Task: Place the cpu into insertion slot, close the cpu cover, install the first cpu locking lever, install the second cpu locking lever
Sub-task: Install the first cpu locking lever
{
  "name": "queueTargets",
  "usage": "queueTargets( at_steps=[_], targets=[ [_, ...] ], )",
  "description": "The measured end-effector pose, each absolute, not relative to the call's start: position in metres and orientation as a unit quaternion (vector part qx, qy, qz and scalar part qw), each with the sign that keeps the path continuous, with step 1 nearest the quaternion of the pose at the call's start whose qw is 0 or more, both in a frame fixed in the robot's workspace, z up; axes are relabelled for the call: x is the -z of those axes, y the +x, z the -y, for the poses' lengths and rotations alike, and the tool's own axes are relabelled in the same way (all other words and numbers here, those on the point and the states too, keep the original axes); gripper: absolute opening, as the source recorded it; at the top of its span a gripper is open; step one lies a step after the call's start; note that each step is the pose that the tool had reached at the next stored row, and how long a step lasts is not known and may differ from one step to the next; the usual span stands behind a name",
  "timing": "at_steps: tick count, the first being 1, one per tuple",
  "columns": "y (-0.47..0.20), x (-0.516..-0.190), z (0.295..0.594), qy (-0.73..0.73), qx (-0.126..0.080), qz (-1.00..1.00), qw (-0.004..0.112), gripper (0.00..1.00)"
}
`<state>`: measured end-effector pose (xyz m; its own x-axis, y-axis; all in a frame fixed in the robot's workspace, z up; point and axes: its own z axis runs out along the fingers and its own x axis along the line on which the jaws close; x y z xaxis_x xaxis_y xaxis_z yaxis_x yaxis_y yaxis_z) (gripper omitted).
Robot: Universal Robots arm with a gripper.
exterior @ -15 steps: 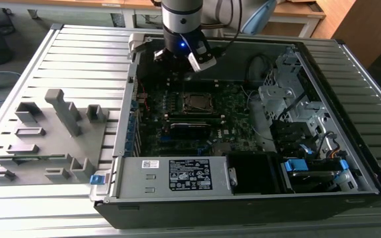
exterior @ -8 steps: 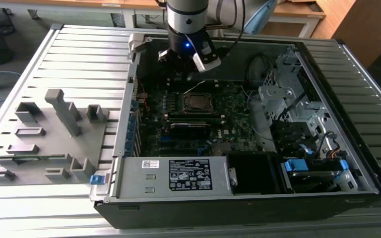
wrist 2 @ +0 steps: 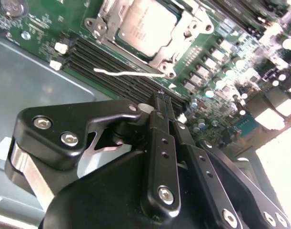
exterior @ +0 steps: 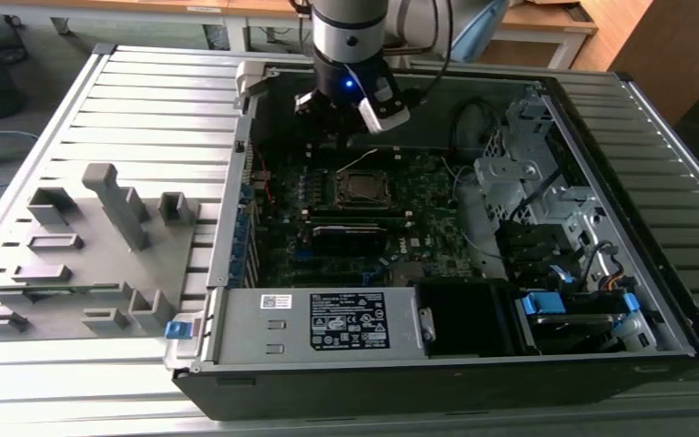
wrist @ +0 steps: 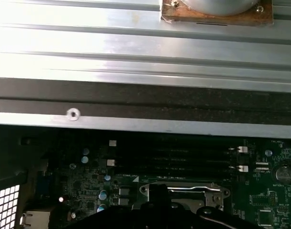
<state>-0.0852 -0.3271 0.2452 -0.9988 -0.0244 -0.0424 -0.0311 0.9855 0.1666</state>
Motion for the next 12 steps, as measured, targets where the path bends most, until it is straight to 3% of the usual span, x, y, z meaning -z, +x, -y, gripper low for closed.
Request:
queueTargets(
  at_steps=[12],
  targets=[
    [-0.0756, -0.2358, 0.3271, -0.002, -0.088, -0.996, 0.021, 0.11]
  ],
)
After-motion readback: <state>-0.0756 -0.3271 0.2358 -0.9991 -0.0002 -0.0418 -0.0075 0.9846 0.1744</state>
